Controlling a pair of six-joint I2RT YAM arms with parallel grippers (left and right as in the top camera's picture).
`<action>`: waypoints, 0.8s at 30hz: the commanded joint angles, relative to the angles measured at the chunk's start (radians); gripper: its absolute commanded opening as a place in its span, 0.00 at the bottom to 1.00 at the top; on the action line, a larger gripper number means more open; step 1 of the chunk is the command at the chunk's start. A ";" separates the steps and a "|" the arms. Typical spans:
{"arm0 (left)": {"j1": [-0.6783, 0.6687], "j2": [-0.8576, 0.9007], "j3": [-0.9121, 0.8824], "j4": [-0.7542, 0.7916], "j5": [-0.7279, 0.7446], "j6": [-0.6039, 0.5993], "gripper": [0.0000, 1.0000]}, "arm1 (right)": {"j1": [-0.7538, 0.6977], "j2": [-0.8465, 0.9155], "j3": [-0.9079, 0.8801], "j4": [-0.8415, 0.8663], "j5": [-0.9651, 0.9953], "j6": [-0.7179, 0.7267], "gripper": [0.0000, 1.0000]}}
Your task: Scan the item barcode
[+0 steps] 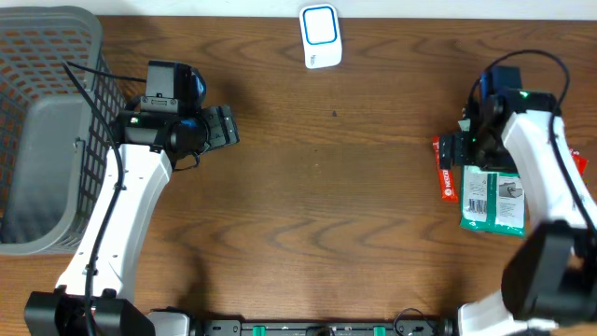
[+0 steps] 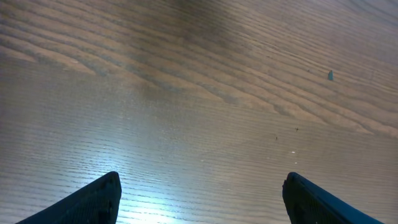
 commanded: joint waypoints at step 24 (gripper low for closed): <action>0.005 -0.003 0.005 0.000 -0.010 0.014 0.84 | 0.027 -0.896 0.017 -0.002 0.009 0.003 0.99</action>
